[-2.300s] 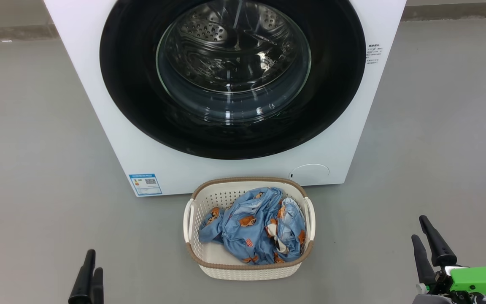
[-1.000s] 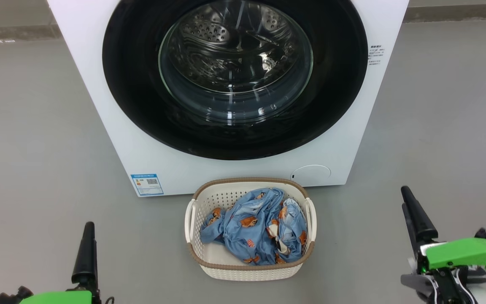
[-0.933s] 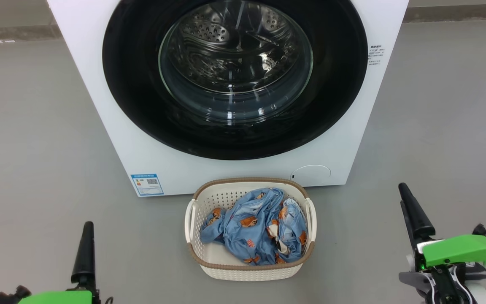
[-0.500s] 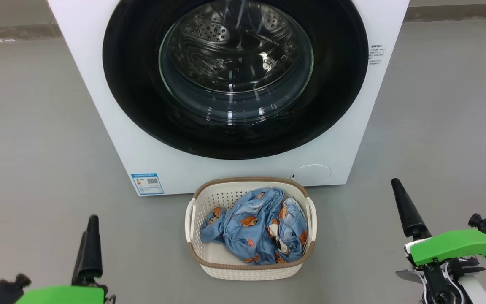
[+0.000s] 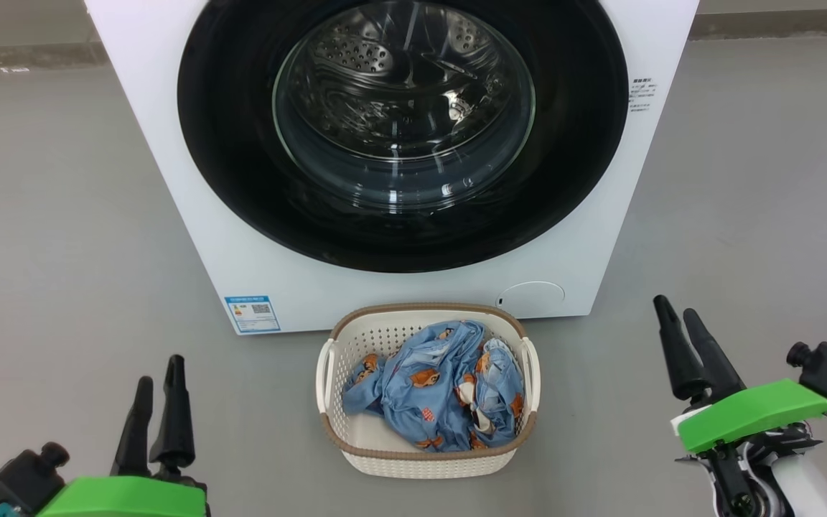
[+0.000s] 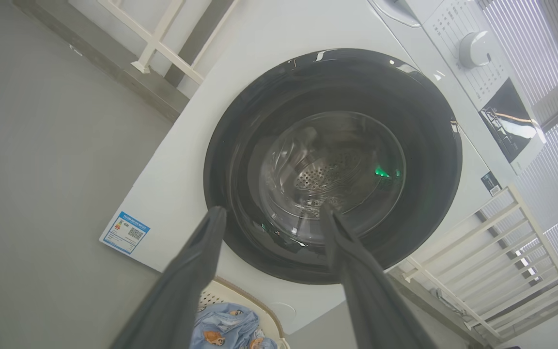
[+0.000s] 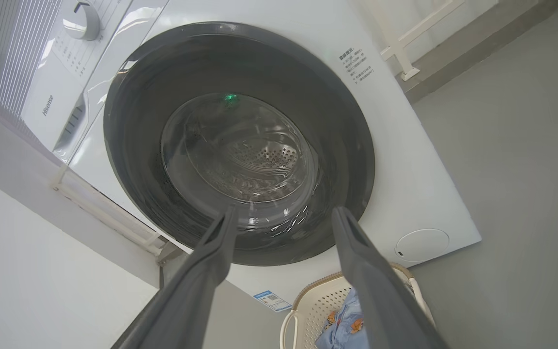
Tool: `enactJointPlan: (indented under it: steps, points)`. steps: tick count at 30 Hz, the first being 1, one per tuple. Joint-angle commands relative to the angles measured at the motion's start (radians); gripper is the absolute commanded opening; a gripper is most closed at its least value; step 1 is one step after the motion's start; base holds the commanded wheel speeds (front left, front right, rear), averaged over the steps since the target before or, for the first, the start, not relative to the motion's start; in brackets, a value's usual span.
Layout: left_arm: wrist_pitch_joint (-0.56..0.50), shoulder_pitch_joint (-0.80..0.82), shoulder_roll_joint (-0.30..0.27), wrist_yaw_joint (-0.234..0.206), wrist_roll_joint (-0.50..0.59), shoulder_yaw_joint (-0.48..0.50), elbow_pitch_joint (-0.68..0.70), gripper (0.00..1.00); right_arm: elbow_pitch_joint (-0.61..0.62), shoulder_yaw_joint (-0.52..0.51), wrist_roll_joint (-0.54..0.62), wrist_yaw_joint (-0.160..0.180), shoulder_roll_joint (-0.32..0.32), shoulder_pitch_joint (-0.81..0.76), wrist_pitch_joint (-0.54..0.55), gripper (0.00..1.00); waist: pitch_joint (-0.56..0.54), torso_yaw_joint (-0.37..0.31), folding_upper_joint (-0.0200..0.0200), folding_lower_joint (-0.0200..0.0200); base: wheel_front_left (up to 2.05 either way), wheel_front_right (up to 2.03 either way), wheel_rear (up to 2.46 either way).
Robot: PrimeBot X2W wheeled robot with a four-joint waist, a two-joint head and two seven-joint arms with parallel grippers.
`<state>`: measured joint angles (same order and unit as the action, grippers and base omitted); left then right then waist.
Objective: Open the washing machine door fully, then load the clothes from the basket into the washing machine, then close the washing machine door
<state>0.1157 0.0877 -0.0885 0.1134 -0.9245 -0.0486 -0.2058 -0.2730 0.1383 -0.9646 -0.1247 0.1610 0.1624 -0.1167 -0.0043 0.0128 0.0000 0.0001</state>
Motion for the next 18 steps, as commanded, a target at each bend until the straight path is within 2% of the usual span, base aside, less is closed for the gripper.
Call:
enactJointPlan:
  steps: [1,12,18]
  points:
    - [0.015,0.054,-0.026,-0.010,0.045,0.012,0.015,1.00,0.030,0.026,0.049,-0.004,0.020,0.057,-0.014,1.00,-0.002,0.000,0.0000,-0.0001,0.00,0.00,0.00]
    - [0.043,0.073,-0.046,-0.033,0.189,-0.029,-0.026,1.00,0.021,0.072,0.222,-0.005,0.040,0.062,-0.047,1.00,-0.015,0.001,0.0000,-0.0001,0.00,0.00,0.00]
    - [0.057,0.079,-0.047,-0.041,0.231,-0.037,-0.031,1.00,0.001,0.082,0.284,-0.005,0.047,0.070,-0.061,1.00,-0.018,0.002,0.0000,-0.0001,0.00,0.00,0.00]
